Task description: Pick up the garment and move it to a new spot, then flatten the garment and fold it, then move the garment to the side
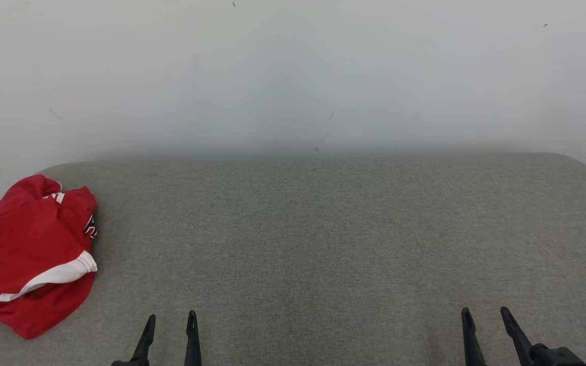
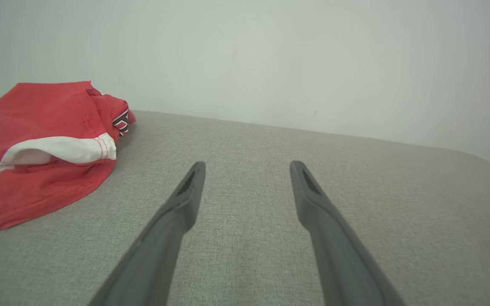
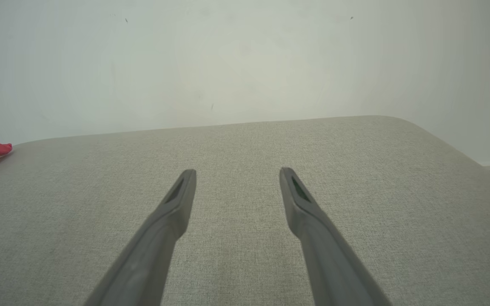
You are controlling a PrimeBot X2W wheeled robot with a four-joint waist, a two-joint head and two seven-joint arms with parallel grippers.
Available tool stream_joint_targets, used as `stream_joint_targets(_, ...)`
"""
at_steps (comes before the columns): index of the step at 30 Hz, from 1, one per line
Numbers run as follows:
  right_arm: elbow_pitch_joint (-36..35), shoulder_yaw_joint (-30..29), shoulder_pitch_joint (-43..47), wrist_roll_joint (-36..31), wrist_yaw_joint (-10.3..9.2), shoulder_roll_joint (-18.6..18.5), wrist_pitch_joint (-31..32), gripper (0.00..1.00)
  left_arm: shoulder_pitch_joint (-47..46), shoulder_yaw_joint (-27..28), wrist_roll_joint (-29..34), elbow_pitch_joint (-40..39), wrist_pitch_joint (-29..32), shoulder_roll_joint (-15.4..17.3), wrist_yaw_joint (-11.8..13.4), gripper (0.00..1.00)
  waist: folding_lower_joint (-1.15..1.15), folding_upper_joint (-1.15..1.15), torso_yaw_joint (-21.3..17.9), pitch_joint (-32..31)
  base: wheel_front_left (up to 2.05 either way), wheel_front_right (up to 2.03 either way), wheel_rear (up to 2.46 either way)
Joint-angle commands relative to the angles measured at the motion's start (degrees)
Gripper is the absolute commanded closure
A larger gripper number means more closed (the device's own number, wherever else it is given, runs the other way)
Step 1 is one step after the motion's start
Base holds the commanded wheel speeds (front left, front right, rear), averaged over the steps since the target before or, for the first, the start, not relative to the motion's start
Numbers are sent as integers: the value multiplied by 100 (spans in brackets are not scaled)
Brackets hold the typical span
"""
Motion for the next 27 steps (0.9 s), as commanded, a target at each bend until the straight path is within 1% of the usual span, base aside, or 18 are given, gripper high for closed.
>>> stream_joint_targets(1, 7, -12, 50, 50, 21, -1, -34, 0, 13, 20, -64, 19, -20, -17, -17, 0, 0, 0, 10, 1, 0, 0, 0)
stream_joint_targets(11, -7, -26, 65, 93, 21, -1, -39, 0, -48, 14, -147, 77, 8, -5, 3, 0, 0, 0, 87, 5, 0, 0, 0)
stream_joint_targets(16, 8, 11, 107, 79, 21, 0, -54, 0, -88, -10, -98, 83, 8, 40, 37, 0, 0, 0, 286, -15, 0, 0, 0)
stream_joint_targets(21, 12, 39, 178, 96, 21, 2, -74, 0, -52, 21, -60, 69, 6, 125, 115, 0, 0, 0, 722, -69, 0, 0, 0)
stream_joint_targets(27, -36, 71, 228, 154, 21, 3, -93, 0, 49, 142, -69, -5, 7, 279, 205, 0, 0, 0, 1496, -81, 0, 0, 0)
